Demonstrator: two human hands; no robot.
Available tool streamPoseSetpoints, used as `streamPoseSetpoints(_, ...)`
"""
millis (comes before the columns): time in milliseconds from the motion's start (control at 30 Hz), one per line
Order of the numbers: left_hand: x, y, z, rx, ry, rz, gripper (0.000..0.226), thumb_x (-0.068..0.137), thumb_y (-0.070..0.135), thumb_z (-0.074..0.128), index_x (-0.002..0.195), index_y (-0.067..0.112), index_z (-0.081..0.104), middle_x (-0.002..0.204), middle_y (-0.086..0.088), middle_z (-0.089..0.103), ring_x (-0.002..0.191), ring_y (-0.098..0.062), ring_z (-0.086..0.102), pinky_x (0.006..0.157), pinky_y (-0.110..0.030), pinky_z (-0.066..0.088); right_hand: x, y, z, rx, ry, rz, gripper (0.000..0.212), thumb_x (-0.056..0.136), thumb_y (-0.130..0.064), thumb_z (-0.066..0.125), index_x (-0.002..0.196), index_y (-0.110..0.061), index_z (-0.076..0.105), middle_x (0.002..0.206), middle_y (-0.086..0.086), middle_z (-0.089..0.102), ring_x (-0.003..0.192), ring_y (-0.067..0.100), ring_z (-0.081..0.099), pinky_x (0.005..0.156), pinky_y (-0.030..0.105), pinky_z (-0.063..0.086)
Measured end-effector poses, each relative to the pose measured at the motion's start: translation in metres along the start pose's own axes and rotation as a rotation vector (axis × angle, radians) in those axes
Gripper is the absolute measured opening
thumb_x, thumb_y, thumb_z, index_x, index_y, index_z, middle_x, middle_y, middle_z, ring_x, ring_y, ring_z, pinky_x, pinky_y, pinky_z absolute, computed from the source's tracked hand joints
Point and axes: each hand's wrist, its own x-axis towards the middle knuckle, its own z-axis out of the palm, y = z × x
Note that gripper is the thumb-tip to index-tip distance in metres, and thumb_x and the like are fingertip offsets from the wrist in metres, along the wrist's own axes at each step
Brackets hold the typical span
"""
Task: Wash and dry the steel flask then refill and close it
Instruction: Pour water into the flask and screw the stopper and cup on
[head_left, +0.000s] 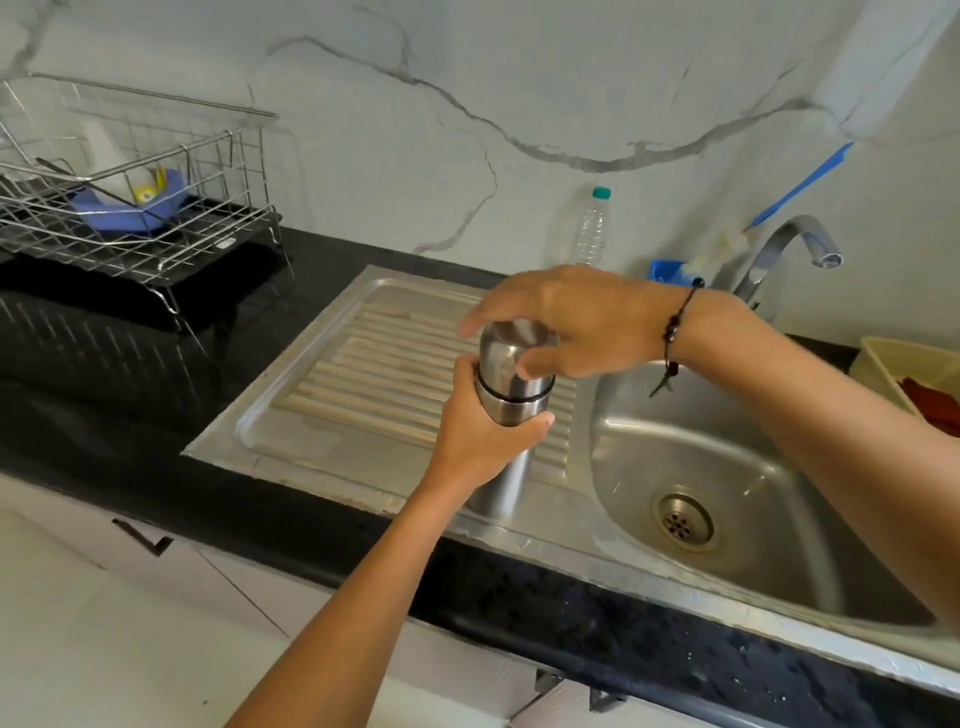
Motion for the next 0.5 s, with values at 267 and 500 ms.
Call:
streamPoseSetpoints(267,0.001,0.001,0.001,0.018,-0.027,-0.011,0.067,0.068,0.019,0.083,0.117,0.026,0.039,0.104,0.008,0.06,0.087,0.005,0.061,0.069,-0.013,0.052,0.008,-0.005,0.018,-0.342,0.238,0.287,0.074,0.083,-0.071,0.011,0.094,-0.014,0.056,0.068,0.0,0.047,0.07,0.021,0.051,0.054,0.028,0.034)
streamPoseSetpoints(500,0.001,-0.001,0.001,0.001,-0.013,0.016,0.076,0.065,0.023,0.083,0.124,0.032,0.036,0.112,0.007,0.062,0.099,-0.006,0.064,0.079,-0.022,0.055,0.006,0.007,0.01,-0.111,-0.003,-0.092,0.044,0.087,-0.027,0.055,0.13,-0.036,0.047,0.12,0.002,0.05,0.096,0.012,0.046,0.078,0.026,0.038)
